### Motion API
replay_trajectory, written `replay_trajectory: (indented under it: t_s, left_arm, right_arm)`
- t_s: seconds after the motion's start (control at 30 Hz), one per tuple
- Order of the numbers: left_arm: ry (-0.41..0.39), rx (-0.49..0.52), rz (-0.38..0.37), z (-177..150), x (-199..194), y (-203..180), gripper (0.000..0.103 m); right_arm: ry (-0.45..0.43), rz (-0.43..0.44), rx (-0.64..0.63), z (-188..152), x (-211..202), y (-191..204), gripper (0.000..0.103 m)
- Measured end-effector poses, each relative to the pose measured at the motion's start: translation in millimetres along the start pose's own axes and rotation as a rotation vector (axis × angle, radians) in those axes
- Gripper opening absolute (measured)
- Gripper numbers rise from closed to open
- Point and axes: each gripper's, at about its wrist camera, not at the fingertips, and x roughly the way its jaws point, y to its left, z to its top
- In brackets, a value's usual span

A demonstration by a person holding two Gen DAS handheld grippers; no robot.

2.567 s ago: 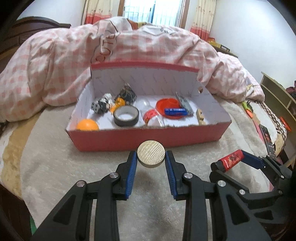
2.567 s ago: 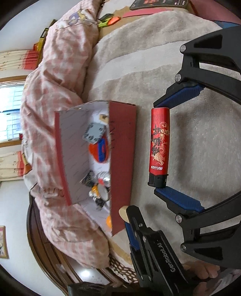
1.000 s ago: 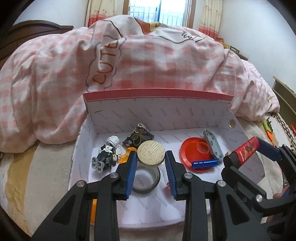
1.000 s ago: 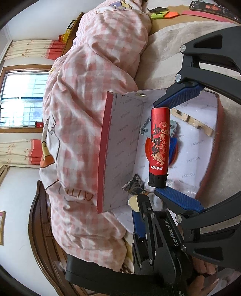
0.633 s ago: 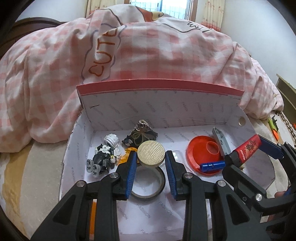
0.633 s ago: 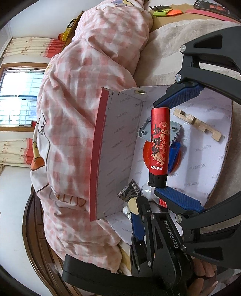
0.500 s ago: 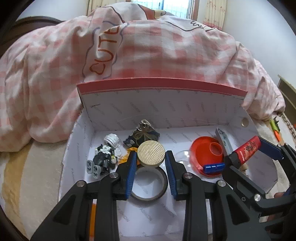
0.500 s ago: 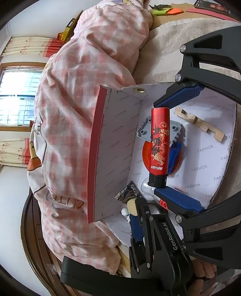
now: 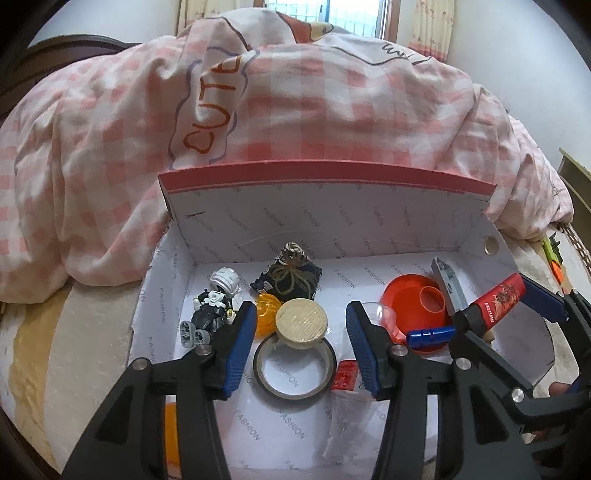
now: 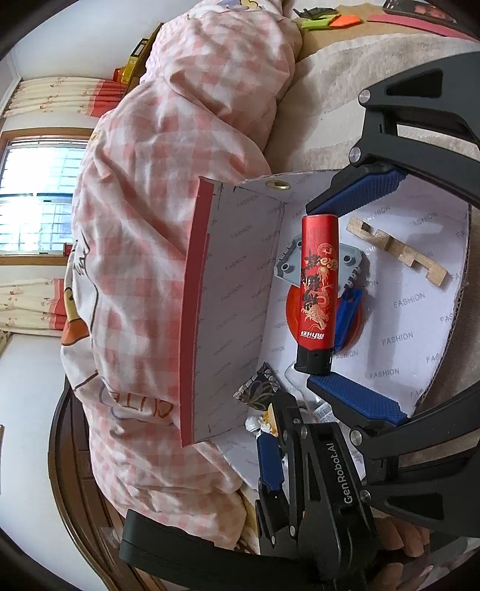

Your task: Organize objects

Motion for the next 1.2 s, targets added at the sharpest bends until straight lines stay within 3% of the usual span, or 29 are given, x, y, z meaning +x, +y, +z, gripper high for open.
replay_trajectory:
  t_s: [0.2,0.63,1.2]
  left_arm:
    - [-0.002,0.002,0.013,0,-6,-4,0.057]
    - [0.004,-0.006,0.020,-5,-13,2,0.057]
    - [-0.042,-0.025,0.009,-19,-63,3,0.057]
  right_arm:
    - [-0.012,0.023,0.003,0,-7,1,0.086]
    - [-0.014,0.031,0.004,0,-16,4,0.087]
    - [-0.051,0.060,0.037,-9,-58,16,0.087]
